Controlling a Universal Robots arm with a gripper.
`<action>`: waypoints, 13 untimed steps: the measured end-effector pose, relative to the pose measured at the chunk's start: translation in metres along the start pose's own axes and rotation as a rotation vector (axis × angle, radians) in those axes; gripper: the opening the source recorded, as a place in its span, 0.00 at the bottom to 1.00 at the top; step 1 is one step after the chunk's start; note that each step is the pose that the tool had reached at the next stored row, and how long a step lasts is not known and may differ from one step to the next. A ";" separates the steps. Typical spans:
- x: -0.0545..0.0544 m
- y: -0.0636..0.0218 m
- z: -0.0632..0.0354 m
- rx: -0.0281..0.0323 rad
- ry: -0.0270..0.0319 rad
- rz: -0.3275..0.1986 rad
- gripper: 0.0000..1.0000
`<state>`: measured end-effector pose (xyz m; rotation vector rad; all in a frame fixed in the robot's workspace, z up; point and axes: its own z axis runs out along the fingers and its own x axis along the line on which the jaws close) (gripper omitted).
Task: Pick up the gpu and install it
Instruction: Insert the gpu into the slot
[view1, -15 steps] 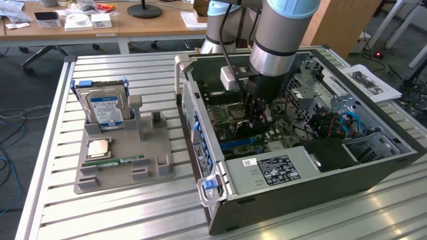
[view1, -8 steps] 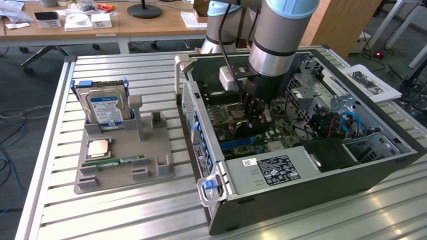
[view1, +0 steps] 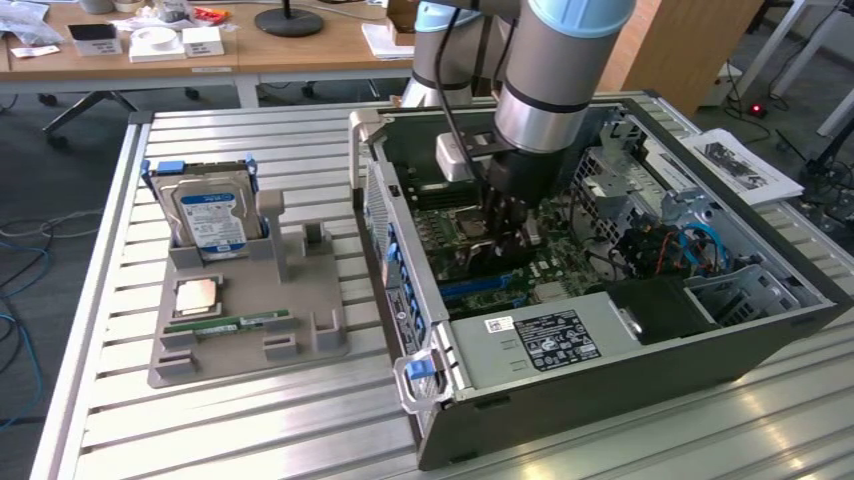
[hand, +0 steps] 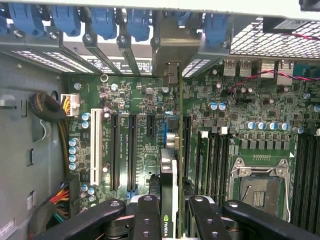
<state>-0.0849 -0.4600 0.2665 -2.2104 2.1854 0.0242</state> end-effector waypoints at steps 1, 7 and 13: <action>0.000 0.0004 0.0000 0.0000 0.0000 0.000 0.27; 0.000 0.0020 0.0013 0.0000 0.0001 0.000 0.27; 0.000 0.0022 0.0017 0.0000 0.0000 0.000 0.27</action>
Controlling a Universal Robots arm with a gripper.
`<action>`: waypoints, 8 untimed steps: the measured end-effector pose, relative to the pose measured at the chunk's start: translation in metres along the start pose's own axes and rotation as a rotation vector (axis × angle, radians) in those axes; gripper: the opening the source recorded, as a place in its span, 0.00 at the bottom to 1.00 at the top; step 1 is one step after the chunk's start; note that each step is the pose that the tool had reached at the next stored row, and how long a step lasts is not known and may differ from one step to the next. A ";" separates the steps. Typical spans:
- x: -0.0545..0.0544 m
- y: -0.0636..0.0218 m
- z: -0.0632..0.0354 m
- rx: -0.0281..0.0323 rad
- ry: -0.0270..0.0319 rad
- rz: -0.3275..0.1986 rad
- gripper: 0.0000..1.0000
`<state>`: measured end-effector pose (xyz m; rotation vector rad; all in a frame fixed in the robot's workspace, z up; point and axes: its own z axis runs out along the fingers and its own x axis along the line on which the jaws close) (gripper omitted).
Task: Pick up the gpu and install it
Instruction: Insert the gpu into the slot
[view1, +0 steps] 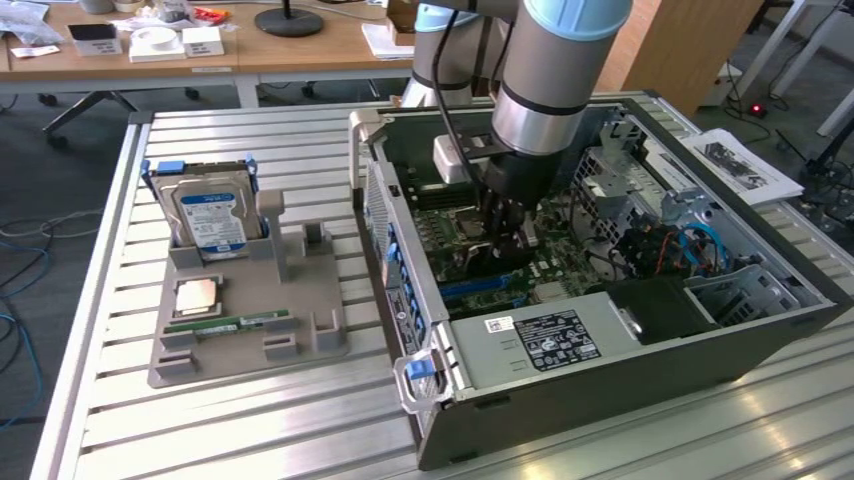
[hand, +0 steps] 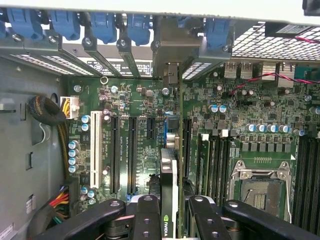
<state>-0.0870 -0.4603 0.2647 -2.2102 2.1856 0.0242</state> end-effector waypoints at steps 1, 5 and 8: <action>0.000 0.0000 0.0002 0.0000 -0.0001 0.000 0.27; 0.000 0.0000 0.0012 0.0000 0.0000 0.001 0.27; 0.000 0.0000 0.0019 0.0000 0.0000 0.002 0.27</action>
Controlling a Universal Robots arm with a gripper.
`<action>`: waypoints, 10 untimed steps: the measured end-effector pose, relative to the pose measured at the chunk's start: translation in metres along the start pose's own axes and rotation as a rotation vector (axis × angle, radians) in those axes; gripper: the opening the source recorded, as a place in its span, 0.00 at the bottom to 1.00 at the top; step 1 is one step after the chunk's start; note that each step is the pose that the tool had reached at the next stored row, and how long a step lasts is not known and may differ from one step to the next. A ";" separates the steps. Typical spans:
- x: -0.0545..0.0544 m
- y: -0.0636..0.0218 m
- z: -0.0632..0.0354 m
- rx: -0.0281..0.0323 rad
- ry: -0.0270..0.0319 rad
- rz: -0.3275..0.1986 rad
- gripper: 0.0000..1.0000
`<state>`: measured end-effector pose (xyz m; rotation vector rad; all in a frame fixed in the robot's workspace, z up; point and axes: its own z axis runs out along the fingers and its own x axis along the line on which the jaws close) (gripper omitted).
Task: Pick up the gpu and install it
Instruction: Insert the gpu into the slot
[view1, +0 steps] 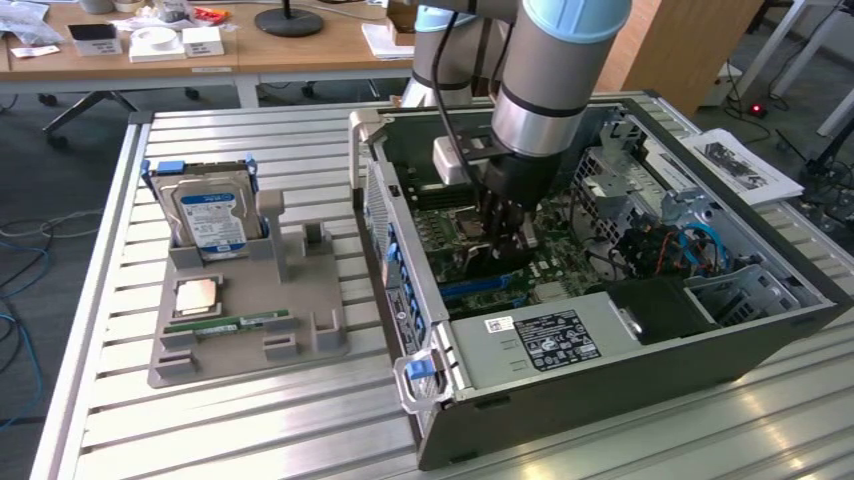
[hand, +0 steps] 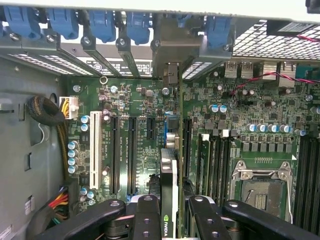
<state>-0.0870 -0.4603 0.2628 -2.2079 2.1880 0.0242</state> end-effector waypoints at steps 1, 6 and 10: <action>0.000 0.0000 0.0002 0.0001 0.0001 0.001 0.27; 0.000 0.0001 0.0006 0.0002 0.0001 0.006 0.27; 0.000 0.0003 0.0007 0.0003 0.0001 0.007 0.27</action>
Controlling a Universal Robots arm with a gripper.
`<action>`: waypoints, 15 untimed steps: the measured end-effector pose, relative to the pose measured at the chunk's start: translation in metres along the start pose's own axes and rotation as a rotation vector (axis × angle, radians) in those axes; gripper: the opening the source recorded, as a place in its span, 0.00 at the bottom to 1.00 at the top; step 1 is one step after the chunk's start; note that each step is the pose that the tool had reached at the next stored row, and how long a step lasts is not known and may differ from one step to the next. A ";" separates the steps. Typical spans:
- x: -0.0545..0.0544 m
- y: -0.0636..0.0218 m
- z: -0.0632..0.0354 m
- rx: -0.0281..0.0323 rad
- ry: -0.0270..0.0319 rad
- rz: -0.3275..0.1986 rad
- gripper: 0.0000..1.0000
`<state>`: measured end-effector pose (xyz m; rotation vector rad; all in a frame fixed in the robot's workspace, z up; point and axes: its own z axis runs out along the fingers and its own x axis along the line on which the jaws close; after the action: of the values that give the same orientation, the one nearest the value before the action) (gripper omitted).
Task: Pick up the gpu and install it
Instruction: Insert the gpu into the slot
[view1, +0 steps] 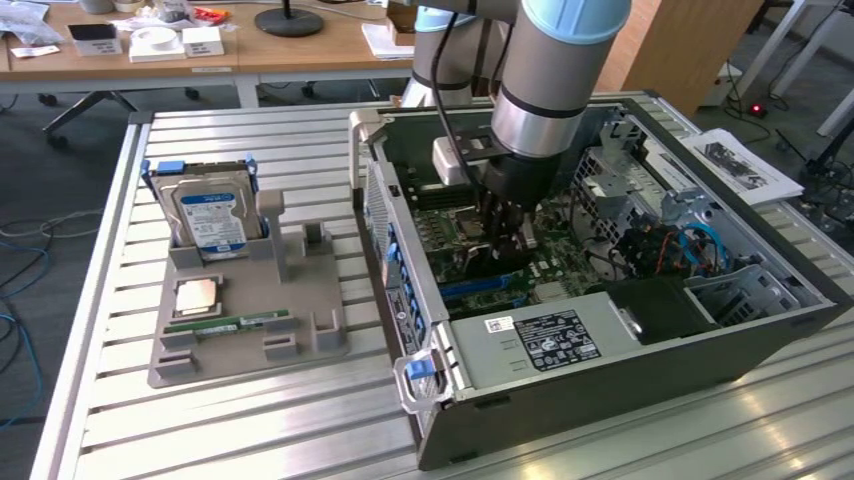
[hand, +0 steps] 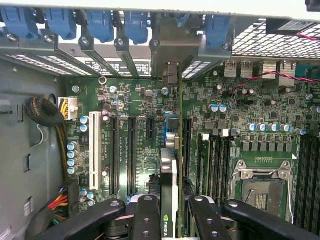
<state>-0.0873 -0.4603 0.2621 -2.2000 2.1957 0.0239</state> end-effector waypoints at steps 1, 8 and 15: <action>0.000 0.0001 0.0001 0.0000 0.0000 0.001 0.27; 0.000 0.0006 0.0006 0.0004 0.0003 0.013 0.27; -0.006 -0.0145 -0.0162 0.0091 -0.0014 0.019 0.27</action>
<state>-0.0731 -0.4548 0.2787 -2.1734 2.2119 0.0160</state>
